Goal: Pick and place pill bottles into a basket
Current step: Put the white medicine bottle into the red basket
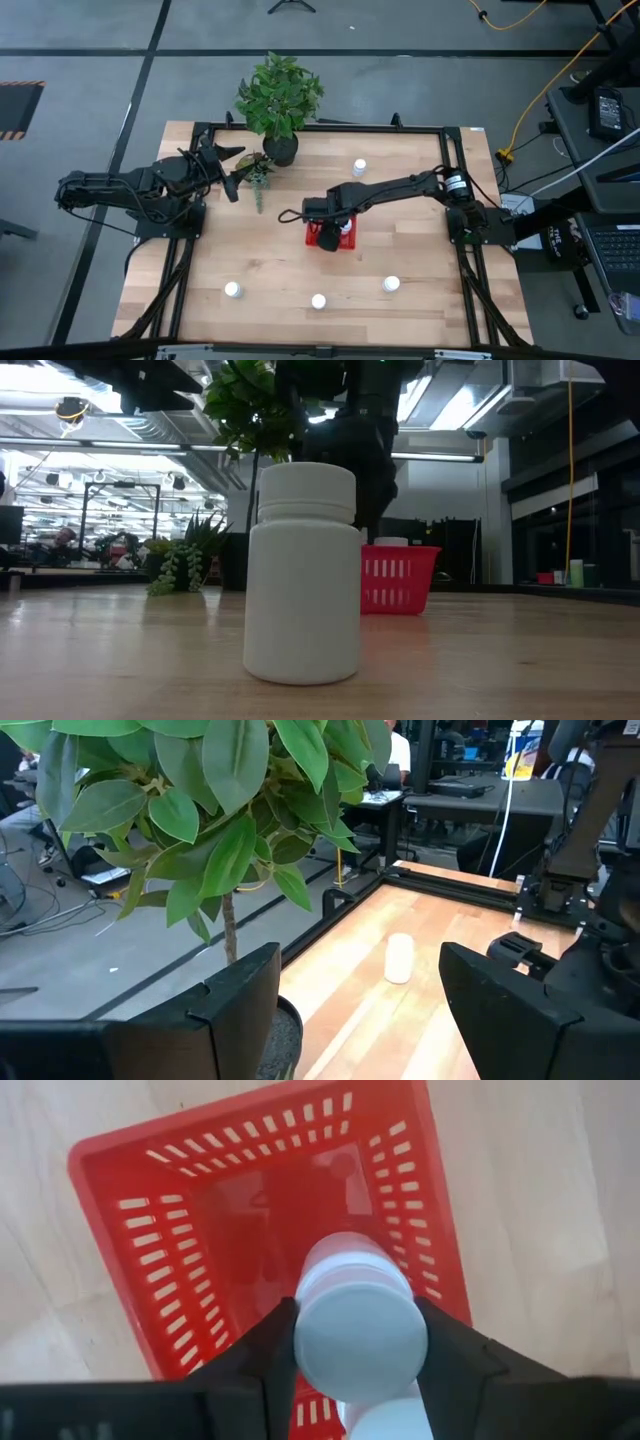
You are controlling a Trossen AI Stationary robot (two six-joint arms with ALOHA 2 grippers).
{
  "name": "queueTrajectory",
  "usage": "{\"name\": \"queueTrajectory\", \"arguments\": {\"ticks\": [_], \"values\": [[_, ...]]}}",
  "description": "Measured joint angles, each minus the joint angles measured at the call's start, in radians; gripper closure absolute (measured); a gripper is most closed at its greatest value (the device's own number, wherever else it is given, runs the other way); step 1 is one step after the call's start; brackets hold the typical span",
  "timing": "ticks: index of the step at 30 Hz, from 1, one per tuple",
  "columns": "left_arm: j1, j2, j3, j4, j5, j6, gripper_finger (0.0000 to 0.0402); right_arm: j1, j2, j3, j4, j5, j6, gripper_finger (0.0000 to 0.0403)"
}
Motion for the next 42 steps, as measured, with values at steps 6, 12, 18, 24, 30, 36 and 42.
{"name": "queueTrajectory", "arguments": {"ticks": [6,12,18,24,30,36,42], "values": [[0.000,0.000,0.000,0.000,0.000,0.000,0.0135,-0.007,0.000,0.000,-0.016,-0.006,0.024,0.0193],[0.000,0.000,0.000,0.000,0.000,0.000,0.0135,-0.007,0.000,0.000,-0.032,-0.009,0.030,0.0172],[0.000,0.000,0.000,0.000,0.000,0.009,0.0135,-0.007,0.000,0.000,-0.031,-0.013,0.032,0.0170],[0.000,0.000,0.000,0.000,0.000,0.009,0.0135,-0.007,0.000,0.020,-0.051,-0.014,0.050,0.0158],[0.000,0.000,0.000,0.000,0.000,0.010,0.0135,-0.007,0.001,0.126,-0.100,-0.007,0.027,0.0155],[0.000,0.000,0.000,0.000,0.000,0.018,0.0135,-0.034,-0.001,0.257,-0.309,0.188,0.002,0.0154],[0.000,0.000,0.000,-0.001,0.000,0.026,0.0135,-0.161,-0.062,0.281,-0.361,0.259,-0.067,0.0154]]}}
